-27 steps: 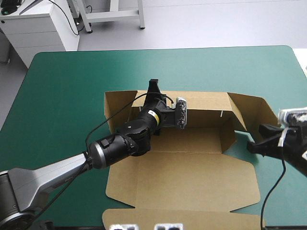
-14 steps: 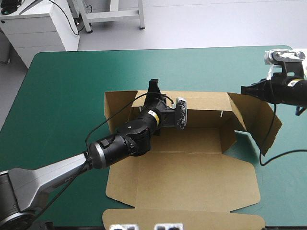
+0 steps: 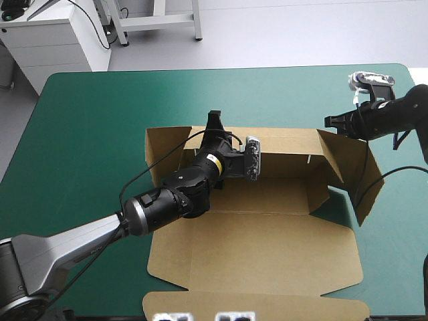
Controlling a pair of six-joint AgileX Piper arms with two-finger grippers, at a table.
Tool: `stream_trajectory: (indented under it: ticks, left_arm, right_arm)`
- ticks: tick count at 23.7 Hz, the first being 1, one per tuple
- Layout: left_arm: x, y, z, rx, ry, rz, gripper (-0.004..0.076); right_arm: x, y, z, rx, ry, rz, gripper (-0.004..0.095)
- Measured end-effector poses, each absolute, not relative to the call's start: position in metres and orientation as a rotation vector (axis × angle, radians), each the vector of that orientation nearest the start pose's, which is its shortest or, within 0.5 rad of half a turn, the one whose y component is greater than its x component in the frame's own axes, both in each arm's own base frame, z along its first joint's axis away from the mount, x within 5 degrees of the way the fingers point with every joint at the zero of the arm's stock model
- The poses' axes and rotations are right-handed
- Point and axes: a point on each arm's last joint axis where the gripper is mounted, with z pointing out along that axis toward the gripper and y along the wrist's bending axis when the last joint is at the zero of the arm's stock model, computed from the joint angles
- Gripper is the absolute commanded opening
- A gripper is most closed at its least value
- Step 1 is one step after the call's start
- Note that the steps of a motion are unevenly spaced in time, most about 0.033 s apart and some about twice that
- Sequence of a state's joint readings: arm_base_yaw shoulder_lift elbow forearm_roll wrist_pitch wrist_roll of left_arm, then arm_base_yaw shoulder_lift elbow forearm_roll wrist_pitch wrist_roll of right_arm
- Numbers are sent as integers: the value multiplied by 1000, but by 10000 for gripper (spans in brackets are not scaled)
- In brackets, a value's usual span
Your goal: Fold the box
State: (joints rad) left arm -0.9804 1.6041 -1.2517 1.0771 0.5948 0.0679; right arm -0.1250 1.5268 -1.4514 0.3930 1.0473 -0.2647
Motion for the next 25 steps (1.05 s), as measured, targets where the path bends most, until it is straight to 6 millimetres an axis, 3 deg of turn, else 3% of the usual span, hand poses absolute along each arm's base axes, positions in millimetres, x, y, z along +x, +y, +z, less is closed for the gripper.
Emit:
stream_trajectory:
  ticks: [8,14,17,20,25]
  left_arm:
    - [239,-275,316,1633,1356,604,-8]
    - [239,-275,316,1633,1356,604,-8]
    - [239,-275,316,1633,1356,604,-8]
    - [239,-275,316,1633,1356,604,-8]
    - [240,-272,316,1631,1384,641,-8]
  right_arm:
    - [311,-7,343,-113,2615,391,-20]
    - [290,-2,340,-167,2598,406,-20]
    - [276,2,327,-201,2576,427,-20]
    - [261,14,303,-208,2475,587,-20]
    - [239,26,285,-279,2253,670,-18]
